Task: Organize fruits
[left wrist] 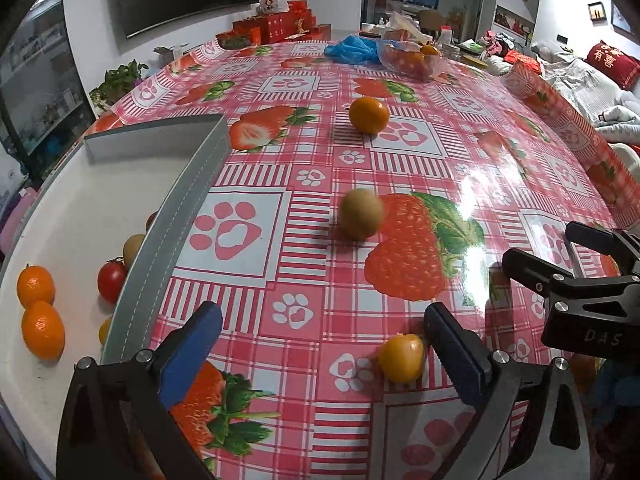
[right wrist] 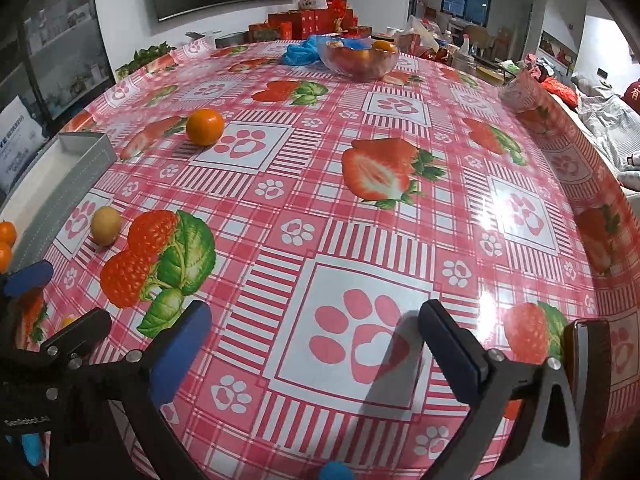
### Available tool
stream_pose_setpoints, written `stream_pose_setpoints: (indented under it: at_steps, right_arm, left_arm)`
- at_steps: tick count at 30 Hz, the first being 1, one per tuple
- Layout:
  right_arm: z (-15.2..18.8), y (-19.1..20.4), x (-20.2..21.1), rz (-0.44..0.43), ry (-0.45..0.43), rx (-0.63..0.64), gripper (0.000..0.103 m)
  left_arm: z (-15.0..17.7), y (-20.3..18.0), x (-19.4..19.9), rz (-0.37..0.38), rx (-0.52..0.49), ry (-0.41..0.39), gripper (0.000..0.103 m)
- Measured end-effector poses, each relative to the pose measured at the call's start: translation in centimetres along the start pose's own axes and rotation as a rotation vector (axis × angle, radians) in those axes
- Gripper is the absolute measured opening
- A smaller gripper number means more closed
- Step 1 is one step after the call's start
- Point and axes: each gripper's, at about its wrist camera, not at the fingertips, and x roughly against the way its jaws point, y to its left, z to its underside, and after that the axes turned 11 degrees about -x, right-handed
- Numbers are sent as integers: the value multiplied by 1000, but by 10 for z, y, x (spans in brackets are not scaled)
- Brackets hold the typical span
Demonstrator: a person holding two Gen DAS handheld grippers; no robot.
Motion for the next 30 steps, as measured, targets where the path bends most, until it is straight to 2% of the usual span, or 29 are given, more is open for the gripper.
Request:
stream_pose_setpoints:
  at_steps: [8,9,10,12,13,17,20,22,25,30]
  right_arm:
    - [0,0,0,0,0,0,103]
    - [0,0,0,0,0,0,103]
    - [0,0,0,0,0,0,103]
    - [0,0,0,0,0,0,103]
    - [0,0,0,0,0,0,103]
    - [0,0,0,0,0,0,103]
    - [0,0,0,0,0,0,103]
    - [0,0,0,0,0,0,103]
    - [0,0,0,0,0,0,103]
    - [0,0,0,0,0,0,103]
  left_arm:
    - [6,-5,8,7,-14,-1,101]
    - [6,-6,10,7,-18,-5,95]
    - [7,-7,11,9,-25,-5,85]
    - [7,-10,14,14,-39,-3,81]
    - [7,-12,15,20,-43,3,74]
    - [8,-18,19,25,-66,4,64]
    - [9,-23,23,44,-72,4,50]
    - [8,-26,25,59,-78,6,36]
    - [10,-30,28,70,-87,10,23]
    - [15,-26,33,122,-57,18,22]
